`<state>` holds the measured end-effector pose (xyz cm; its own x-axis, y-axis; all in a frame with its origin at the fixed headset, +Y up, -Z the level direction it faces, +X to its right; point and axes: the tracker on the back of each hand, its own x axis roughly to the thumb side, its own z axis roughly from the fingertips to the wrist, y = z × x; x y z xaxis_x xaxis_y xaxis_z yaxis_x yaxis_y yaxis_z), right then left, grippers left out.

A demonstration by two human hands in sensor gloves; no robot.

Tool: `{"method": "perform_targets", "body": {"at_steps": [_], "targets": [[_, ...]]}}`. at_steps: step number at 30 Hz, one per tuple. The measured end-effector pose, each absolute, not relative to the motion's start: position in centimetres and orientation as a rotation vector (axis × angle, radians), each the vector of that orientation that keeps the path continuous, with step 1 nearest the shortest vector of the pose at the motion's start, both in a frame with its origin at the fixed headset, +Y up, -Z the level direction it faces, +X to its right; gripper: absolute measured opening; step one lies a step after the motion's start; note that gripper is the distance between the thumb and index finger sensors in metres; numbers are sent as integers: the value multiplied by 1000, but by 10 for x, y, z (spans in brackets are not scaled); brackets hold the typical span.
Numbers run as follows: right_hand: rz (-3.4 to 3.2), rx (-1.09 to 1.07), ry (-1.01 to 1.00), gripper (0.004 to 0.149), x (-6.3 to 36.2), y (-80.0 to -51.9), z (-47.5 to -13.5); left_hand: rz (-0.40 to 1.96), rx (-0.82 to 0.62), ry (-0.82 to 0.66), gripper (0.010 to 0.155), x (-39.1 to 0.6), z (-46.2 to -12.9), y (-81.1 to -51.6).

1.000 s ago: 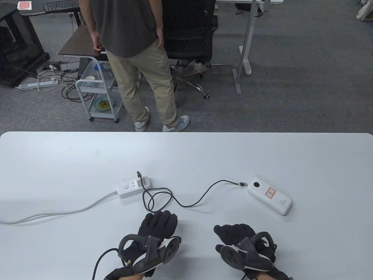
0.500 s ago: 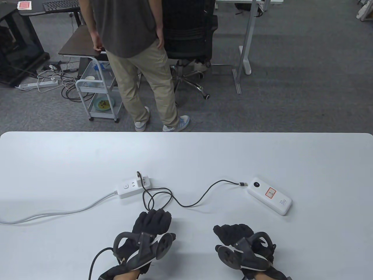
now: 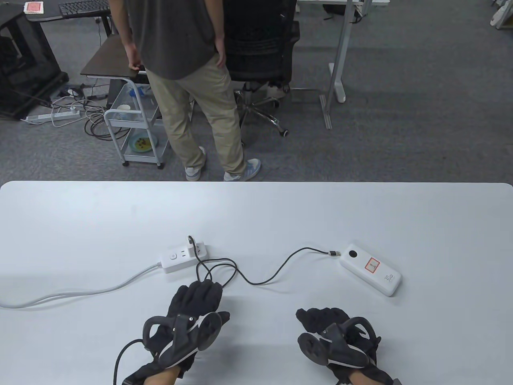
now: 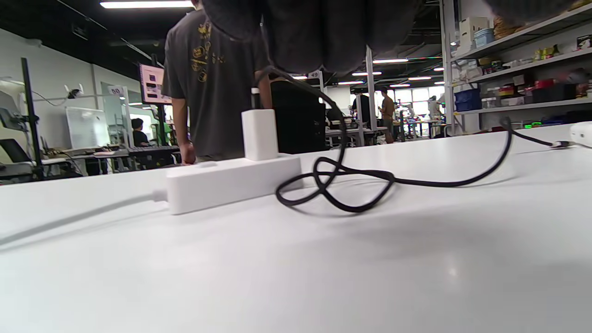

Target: Unplug the charger and disconnect the battery pack

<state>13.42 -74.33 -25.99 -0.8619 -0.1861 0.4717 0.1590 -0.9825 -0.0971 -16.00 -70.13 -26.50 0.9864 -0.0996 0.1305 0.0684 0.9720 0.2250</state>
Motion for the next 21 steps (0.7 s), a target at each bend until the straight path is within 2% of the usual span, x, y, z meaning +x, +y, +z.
{"method": "perform_targets", "body": {"at_steps": [3, 6, 10, 14, 21], "targets": [[-2856, -733, 71, 64, 133, -742, -259, -28, 225, -110, 70, -173, -266, -687], [-2849, -737, 75, 64, 132, -741, -259, 60, 267, -55, 74, -186, -268, -671], [-2841, -741, 80, 64, 131, -740, -259, 16, 281, -29, 76, -195, -279, -664], [-2841, -775, 54, 65, 131, -737, -259, -35, 213, 39, 73, -212, -302, -663], [-2877, -866, 128, 64, 136, -718, -249, -18, 48, 155, 80, -242, -347, -676]]}}
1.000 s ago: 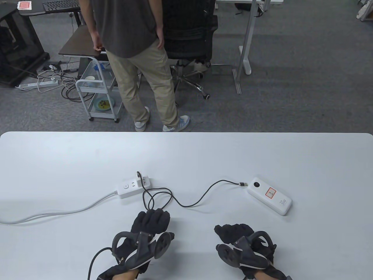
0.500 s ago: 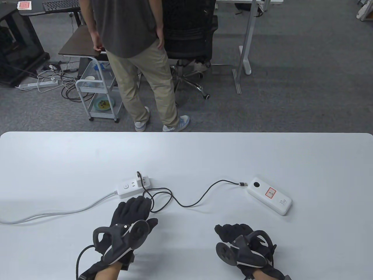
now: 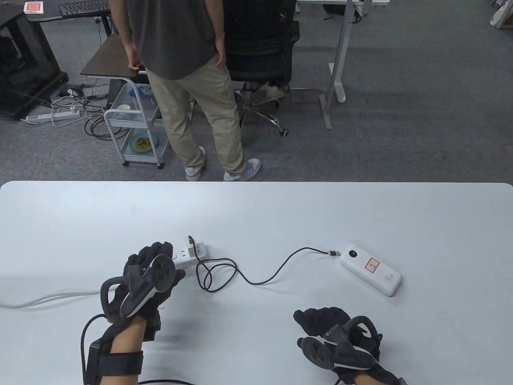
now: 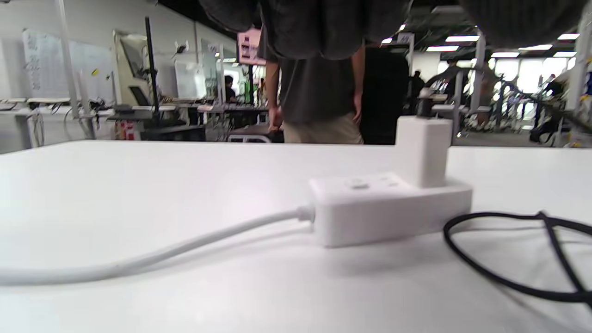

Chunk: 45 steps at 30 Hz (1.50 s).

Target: Unplug the charger and disconnect the battery pack

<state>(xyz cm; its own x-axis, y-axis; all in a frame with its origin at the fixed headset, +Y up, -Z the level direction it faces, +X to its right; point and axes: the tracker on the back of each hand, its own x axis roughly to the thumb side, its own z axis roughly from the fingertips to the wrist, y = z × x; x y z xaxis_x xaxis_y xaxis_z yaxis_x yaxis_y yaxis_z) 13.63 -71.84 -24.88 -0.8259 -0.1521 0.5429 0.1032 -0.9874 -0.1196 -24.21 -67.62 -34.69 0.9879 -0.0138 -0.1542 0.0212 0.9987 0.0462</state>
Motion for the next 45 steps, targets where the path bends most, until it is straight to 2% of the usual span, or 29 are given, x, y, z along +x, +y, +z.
{"method": "perform_targets", "body": {"at_steps": [6, 11, 16, 20, 23, 25, 31, 39, 45], "targets": [[-2845, -890, 92, 64, 134, -720, -250, -136, -91, 210, 83, -245, -387, -711], [-2827, -913, 58, 64, 133, -721, -250, 0, -213, 235, 94, -249, -407, -737], [-2862, -925, 82, 64, 137, -713, -248, 23, -216, 254, 99, -242, -415, -747], [-2830, -918, 64, 64, 136, -714, -246, 22, -179, 291, 89, -243, -420, -748], [-2829, -929, 47, 64, 136, -714, -246, -4, -278, 296, 88, -243, -424, -755], [-2832, -920, 18, 64, 138, -714, -245, 13, -216, 288, 83, -239, -422, -755], [-2871, -896, 19, 63, 145, -710, -247, 42, -191, 112, 81, -209, -400, -742], [-2891, -862, -16, 63, 150, -712, -251, 31, -115, -169, 82, -128, -335, -698], [-2928, -811, -49, 63, 157, -714, -254, 83, -71, -291, 82, -95, -291, -677]]}}
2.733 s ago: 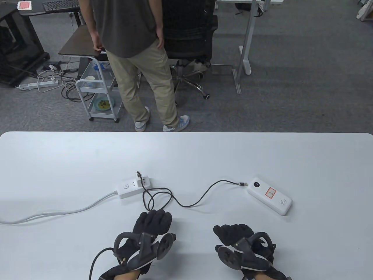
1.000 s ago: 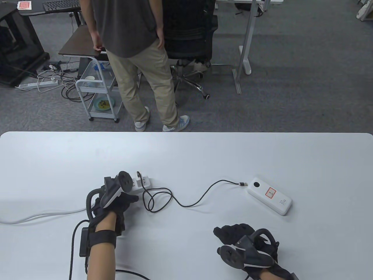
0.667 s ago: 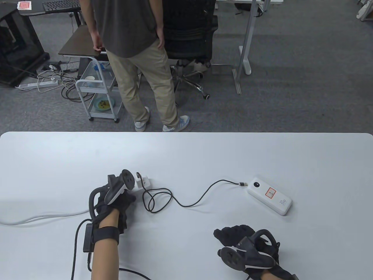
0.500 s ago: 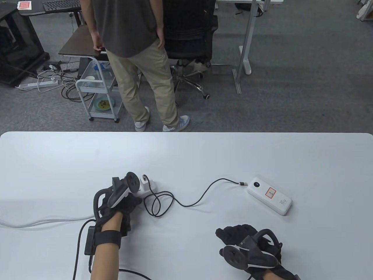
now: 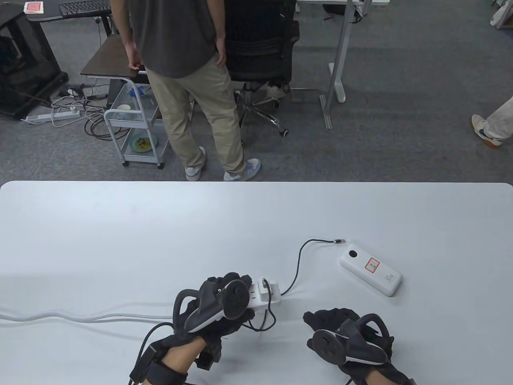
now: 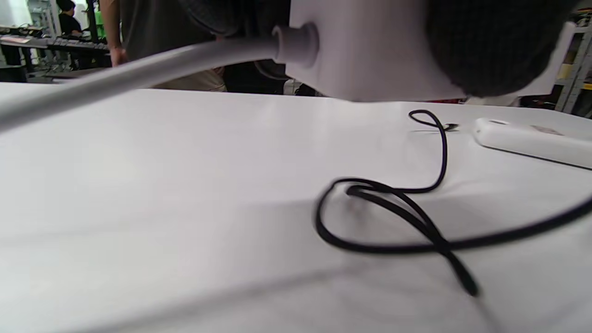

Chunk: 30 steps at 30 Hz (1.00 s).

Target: Unplug the charger and disconnect the battery pack

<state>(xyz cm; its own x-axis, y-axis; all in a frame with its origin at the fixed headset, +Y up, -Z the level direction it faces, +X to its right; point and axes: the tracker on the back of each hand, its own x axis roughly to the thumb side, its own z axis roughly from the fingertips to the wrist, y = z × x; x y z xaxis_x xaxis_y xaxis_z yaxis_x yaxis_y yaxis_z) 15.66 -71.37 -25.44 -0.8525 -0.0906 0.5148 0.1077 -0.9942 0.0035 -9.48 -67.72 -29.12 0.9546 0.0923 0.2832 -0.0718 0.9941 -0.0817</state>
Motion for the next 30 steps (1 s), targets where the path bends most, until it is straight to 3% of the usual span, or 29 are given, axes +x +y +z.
{"method": "perform_targets", "body": {"at_steps": [8, 10, 21, 30], "targets": [[-2964, -762, -116, 63, 164, -720, -262, 110, -20, -396, 81, -99, -246, -680], [-2968, -751, -130, 63, 165, -722, -263, 127, -64, -390, 81, -102, -243, -689], [-2950, -746, -147, 64, 165, -725, -264, 31, -115, -312, 80, -114, -264, -737], [-2936, -756, -166, 63, 164, -726, -264, 36, -107, -283, 80, -119, -270, -744]]}}
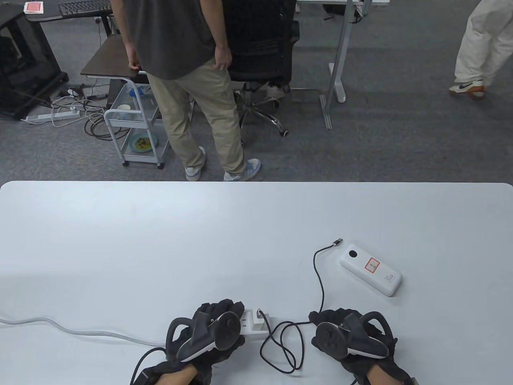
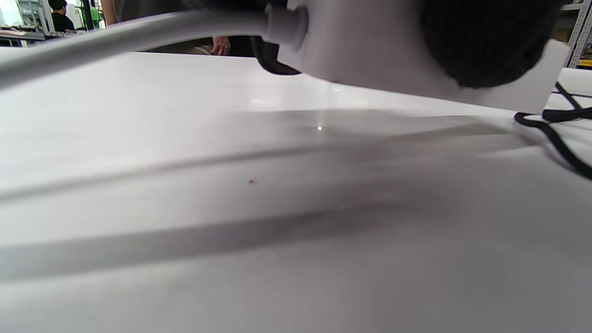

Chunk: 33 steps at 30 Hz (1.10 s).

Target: Unplug the charger and disconnect the battery pack

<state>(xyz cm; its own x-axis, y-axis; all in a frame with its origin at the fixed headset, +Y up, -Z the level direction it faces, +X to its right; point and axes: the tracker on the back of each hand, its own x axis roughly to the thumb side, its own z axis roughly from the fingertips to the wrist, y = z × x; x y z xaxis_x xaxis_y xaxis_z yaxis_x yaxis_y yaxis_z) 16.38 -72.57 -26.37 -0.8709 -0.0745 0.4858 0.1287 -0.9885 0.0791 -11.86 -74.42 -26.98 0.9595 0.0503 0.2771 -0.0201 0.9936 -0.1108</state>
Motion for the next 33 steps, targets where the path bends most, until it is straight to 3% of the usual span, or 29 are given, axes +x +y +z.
{"method": "perform_targets", "body": {"at_steps": [33], "targets": [[-2940, -690, -224, 63, 165, -740, -272, -48, -132, -298, 80, -114, -275, -755]]}}
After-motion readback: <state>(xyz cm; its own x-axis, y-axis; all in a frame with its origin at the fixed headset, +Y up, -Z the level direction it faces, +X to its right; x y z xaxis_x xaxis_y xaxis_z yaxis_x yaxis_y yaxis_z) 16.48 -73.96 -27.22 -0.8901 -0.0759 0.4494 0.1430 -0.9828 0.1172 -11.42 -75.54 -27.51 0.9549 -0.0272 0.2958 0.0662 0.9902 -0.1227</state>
